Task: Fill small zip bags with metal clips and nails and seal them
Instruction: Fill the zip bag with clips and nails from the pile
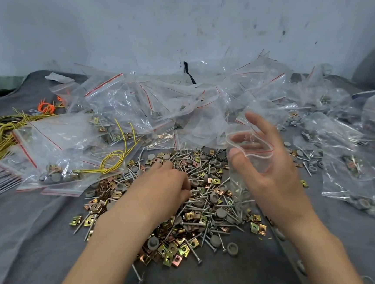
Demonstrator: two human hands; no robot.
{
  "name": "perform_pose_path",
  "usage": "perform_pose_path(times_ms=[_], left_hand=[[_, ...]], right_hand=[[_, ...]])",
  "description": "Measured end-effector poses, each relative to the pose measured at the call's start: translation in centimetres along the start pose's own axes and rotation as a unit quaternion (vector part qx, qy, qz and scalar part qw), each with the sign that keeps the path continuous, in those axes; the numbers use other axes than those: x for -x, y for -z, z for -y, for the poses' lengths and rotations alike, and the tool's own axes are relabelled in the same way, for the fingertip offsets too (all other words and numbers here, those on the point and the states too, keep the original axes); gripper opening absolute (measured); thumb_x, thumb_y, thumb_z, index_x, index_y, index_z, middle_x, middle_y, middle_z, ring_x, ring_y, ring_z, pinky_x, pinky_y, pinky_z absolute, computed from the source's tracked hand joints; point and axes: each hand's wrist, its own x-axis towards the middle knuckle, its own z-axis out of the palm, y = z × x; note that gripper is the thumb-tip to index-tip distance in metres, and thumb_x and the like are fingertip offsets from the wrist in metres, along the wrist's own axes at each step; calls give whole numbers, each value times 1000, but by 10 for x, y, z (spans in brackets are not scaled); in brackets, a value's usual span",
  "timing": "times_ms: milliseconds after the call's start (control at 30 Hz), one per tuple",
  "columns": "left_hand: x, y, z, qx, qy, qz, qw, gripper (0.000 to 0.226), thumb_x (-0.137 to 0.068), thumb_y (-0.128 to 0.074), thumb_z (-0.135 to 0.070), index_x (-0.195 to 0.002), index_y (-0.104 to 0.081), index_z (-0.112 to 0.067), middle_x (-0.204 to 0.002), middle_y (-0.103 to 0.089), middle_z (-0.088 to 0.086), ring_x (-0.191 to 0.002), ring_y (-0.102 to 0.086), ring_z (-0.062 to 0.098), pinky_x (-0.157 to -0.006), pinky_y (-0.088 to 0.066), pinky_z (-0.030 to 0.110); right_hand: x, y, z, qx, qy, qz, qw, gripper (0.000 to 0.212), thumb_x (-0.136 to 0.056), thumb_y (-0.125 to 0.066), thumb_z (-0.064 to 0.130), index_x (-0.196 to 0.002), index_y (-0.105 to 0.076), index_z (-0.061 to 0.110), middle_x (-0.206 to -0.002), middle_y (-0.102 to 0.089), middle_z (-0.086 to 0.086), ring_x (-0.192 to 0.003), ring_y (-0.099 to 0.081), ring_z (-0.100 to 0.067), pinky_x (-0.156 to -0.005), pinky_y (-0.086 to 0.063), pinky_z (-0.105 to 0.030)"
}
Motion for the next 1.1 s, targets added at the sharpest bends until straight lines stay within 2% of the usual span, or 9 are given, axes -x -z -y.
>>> perform_pose_path(times_ms=[67,300,467,600,700,833,1000,1100], left_hand=[[0,1,-1,-5,-7,5,1000,21,-99,-52,-40,-112,-66,-32,-105,-44,-4,-122,-42,21,-101,-41,37],[3,2,-3,-23,-37,30,999,21,-99,-48,-31,-100,-67,-22,-105,-48,-4,-108,-40,18,-92,-44,34],[2,6,7,3,-15,48,999,24,-98,-49,-29,-93,-68,-15,-102,-51,-3,-105,-43,17,-95,-43,36],[0,10,22,-6,27,6,1000,25,-98,-49,-29,-94,-69,-15,-104,-55,-1,-100,-53,20,-90,-49,42],[0,10,25,-6,38,-15,999,20,-99,-49,-32,-101,-66,-22,-109,-57,-1,-103,-54,20,-91,-49,40],[1,8,28,14,35,-30,999,13,-100,-48,-32,-101,-60,-26,-110,-58,-6,-104,-54,17,-90,-48,37],[1,10,28,13,44,-98,994,9,-99,-50,-33,-99,-57,-28,-99,-63,-9,-93,-59,16,-80,-51,38],[1,14,28,55,40,-159,985,8,-98,-53,-34,-98,-60,-30,-90,-65,-11,-73,-59,13,-70,-53,36]], right_hand=[[0,0,-1,-1,0,1,1000,54,-91,-66,34,-141,-46,38,-112,-67,18,-107,-62,1,-82,-42,-3],[-1,0,-2,-5,2,4,1000,55,-91,-66,33,-142,-45,37,-111,-66,17,-107,-61,2,-84,-41,-3],[0,1,-2,-5,6,2,1000,53,-91,-65,36,-139,-45,43,-112,-66,20,-107,-60,4,-83,-40,-1],[-1,3,-3,-26,6,-8,1000,51,-91,-66,36,-137,-46,45,-112,-67,19,-108,-63,2,-85,-42,-4],[-4,7,-3,-84,0,-33,996,52,-90,-67,34,-138,-48,37,-113,-69,13,-108,-65,-2,-84,-47,-8],[-6,11,-2,-111,4,-63,992,50,-94,-67,22,-141,-50,27,-116,-70,4,-101,-68,1,-82,-48,-6],[-6,11,-1,-112,-7,-56,992,53,-91,-68,26,-141,-49,29,-114,-71,5,-102,-69,-3,-82,-49,-9],[-5,9,1,-104,-8,-46,994,53,-89,-68,29,-139,-49,30,-112,-70,10,-104,-67,-2,-84,-48,-10]])
